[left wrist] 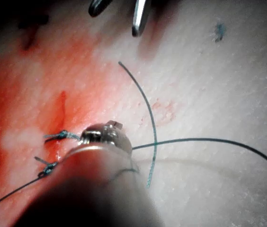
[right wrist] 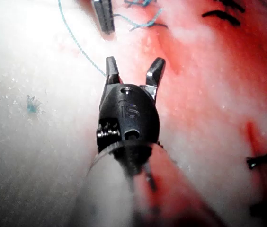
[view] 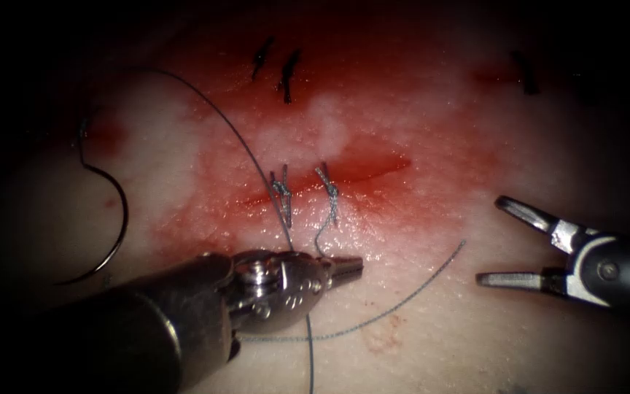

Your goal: Wound Closure

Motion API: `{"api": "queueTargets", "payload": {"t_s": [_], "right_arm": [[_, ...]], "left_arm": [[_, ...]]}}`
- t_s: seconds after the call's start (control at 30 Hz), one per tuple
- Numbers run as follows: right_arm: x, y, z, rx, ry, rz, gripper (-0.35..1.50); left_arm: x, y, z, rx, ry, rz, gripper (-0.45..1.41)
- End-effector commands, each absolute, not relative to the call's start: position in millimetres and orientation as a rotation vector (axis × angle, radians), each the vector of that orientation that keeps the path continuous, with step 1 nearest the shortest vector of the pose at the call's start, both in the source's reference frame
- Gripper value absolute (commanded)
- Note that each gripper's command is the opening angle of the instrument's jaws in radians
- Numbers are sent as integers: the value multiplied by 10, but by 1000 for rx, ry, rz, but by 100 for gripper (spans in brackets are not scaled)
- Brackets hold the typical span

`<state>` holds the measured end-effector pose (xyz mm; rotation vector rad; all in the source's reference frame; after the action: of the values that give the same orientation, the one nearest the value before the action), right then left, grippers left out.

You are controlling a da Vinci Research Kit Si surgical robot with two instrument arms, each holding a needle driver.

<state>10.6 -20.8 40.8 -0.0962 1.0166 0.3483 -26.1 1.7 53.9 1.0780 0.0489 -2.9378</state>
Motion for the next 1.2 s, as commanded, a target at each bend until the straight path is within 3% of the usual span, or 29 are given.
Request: {"api": "queueTargets", "payload": {"t_s": [0.03, 0.37, 1.2], "right_arm": [[113, -198, 426, -100, 1046, 307, 91], [151, -173, 478, -124, 1213, 184, 93], [262, -202, 529, -231, 1316, 115, 91]], "left_arm": [[-263, 20, 543, 1113, 45, -2928, -45], [-237, 40, 521, 1316, -2, -2869, -45], [-254, 39, 504, 1437, -41, -2841, -45]]}}
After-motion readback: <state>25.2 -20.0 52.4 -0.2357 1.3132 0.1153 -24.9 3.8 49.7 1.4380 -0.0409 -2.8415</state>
